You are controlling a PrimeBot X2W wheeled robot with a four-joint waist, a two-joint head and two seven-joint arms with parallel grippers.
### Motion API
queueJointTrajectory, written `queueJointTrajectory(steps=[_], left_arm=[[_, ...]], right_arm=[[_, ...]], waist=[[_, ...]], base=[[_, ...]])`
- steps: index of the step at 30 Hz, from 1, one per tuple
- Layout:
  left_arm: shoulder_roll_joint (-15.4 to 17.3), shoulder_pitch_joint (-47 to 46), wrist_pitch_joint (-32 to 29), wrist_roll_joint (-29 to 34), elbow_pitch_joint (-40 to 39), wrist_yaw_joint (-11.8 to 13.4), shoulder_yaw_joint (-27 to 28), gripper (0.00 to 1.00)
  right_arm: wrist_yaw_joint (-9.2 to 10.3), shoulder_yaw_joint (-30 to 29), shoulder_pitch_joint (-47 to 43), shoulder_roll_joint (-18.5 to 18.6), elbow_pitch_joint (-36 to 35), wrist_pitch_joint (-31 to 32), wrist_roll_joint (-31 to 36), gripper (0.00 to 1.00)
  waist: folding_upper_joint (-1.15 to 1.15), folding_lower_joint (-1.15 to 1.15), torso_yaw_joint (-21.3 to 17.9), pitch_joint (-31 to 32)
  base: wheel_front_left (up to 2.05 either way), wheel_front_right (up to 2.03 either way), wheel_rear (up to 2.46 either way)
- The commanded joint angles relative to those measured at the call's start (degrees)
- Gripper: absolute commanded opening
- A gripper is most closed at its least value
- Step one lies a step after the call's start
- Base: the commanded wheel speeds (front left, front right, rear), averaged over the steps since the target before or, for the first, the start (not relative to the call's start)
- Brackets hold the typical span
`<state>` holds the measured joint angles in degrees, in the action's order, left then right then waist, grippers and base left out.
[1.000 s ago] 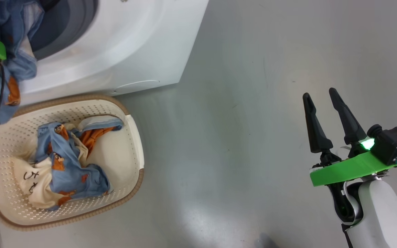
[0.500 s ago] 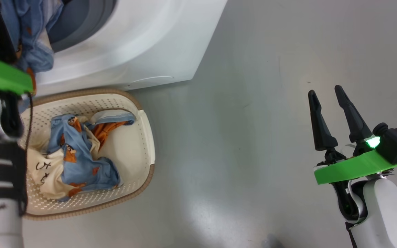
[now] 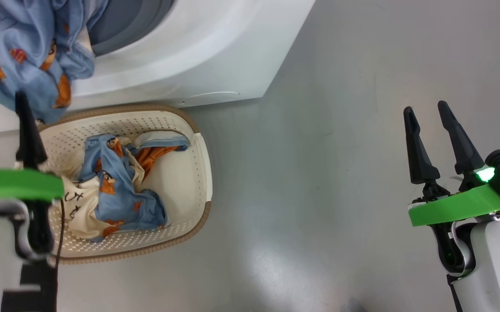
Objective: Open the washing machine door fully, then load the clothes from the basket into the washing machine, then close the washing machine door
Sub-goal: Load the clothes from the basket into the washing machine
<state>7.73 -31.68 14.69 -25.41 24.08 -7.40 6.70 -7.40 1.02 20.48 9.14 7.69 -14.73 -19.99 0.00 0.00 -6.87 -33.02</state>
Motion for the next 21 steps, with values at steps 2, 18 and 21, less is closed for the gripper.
queueJointTrajectory(steps=[2, 18, 21], left_arm=[[1.00, 4.43, 0.30, 0.44, -3.82, -0.09, 3.07, 1.00], [-3.20, 19.55, 0.30, 5.74, -17.62, -0.09, 5.40, 1.00], [-3.36, 19.88, 0.30, 7.11, -18.34, -0.09, 5.22, 1.00]], right_arm=[[-0.09, 0.75, 0.00, 0.72, -1.44, -0.27, 0.15, 1.00], [-0.09, 1.09, 0.35, 0.75, -1.35, -0.27, 0.01, 1.00], [-0.09, 0.98, 0.44, 0.75, -1.32, -0.27, 0.02, 1.00]], waist=[[0.00, 0.00, 0.27, 0.20], [0.00, 0.00, 0.38, 0.25], [0.00, 0.00, 0.40, 0.21]], base=[[0.00, 0.00, 0.00], [0.00, 0.00, 0.00], [0.00, 0.00, 0.00]])
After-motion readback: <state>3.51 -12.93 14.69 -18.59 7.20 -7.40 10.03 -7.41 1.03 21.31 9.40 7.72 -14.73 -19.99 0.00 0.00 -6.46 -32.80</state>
